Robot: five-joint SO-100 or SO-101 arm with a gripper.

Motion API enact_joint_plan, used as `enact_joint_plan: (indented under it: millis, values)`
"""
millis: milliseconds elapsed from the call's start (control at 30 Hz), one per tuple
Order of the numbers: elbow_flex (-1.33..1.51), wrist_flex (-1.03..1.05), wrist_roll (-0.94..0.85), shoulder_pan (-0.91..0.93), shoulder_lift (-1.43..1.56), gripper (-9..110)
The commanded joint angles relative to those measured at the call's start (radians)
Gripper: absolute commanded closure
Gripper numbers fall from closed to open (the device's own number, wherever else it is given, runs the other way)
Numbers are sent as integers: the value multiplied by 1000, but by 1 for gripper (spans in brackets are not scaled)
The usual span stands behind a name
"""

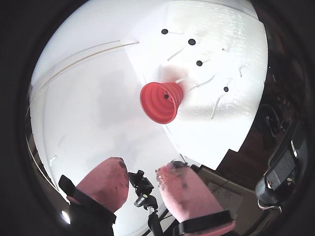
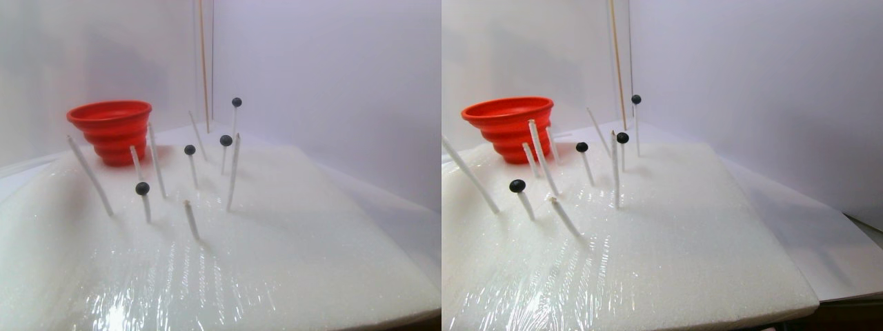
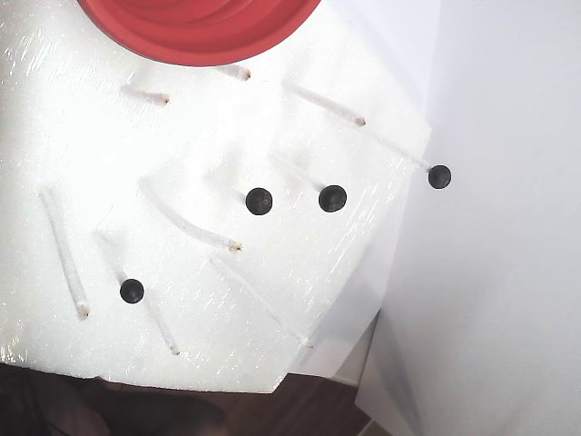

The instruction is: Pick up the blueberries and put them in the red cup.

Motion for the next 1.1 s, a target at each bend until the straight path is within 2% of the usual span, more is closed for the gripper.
enact_joint_plan:
  millis: [0,500,633,1067]
  values:
    - [-5,-8,-2,-2,-8,90]
    - [-48,-3,-37,-34,2,89]
    - [-5,-143,-57,-51,-31,90]
    - [51,-189,-337,-35,-106,89]
